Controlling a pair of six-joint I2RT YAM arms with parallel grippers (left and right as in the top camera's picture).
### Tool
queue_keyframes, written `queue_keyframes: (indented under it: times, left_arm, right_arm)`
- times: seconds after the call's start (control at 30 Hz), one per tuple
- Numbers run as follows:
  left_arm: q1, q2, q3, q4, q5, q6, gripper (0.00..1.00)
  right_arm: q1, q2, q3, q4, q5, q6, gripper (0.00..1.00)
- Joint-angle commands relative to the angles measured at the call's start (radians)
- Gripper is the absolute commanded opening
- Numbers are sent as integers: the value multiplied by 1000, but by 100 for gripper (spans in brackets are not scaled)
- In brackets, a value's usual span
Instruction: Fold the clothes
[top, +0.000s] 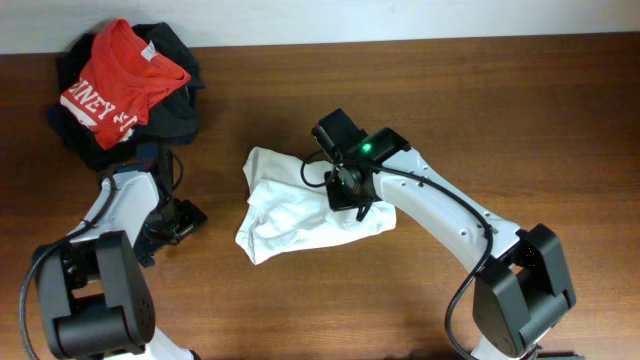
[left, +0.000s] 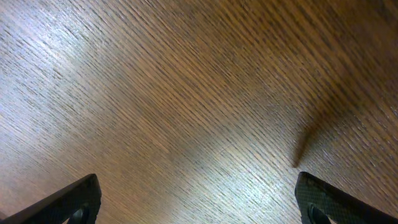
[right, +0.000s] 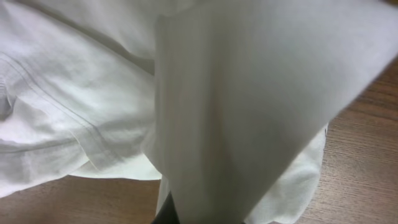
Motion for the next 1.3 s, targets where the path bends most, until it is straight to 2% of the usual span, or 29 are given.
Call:
queue_keyframes:
  times: [0.0, 0.13, 0.2, 0.33, 0.4, 0.43, 0.47, 0.5, 0.53, 0.63, 0.67, 0.73, 0.87, 1.07, 1.17, 1.27]
  left_arm:
    - [6, 7, -4, -2, -1, 1, 99]
    - [6, 7, -4, -2, -1, 1, 99]
    - [6, 7, -4, -2, -1, 1, 99]
    - [6, 7, -4, -2, -1, 1, 99]
    - [6, 7, -4, -2, -1, 1, 99]
    - [6, 7, -4, -5, -1, 1, 99]
    - [6, 7, -4, -6, -1, 1, 99]
    - [6, 7, -4, -6, -1, 1, 99]
    - [6, 7, -4, -6, -1, 1, 99]
    - [6, 7, -4, -5, -1, 1, 99]
    - [6, 7, -4, -1, -1, 1, 99]
    - [6, 7, -4, 0, -1, 1, 99]
    - [6, 7, -4, -1, -1, 1, 99]
    - [6, 7, -4, 0, -1, 1, 99]
    - [6, 7, -4, -1, -1, 1, 99]
    - [6, 7, -4, 0, -1, 1, 99]
  right_arm:
    - [-9, 4, 14, -16, 86, 16, 4]
    - [-142, 3, 15, -84, 137, 15, 4]
    - [-260, 3, 15, -100, 132, -37, 4]
    - [-402, 3, 8, -100, 133, -83, 5]
    - [-459, 3, -2, -100, 145, -83, 28]
    - [-496, 3, -10, -101, 158, -83, 50]
    - [-539, 3, -13, -109, 163, -82, 78]
    - [-574, 3, -13, -117, 162, -82, 94]
    - [-599, 3, -13, -125, 162, -82, 99]
    - [-657, 3, 5, -183, 92, -95, 99]
    - [-656, 2, 6, -182, 41, -156, 99]
    - [-620, 2, 6, -175, -94, -327, 99]
    - [-482, 2, 5, -124, -119, -447, 99]
    - [-320, 64, -67, -25, 21, -434, 99]
    - [-289, 126, -69, -17, 180, -340, 99]
    - [-289, 144, -69, -6, 182, -340, 98]
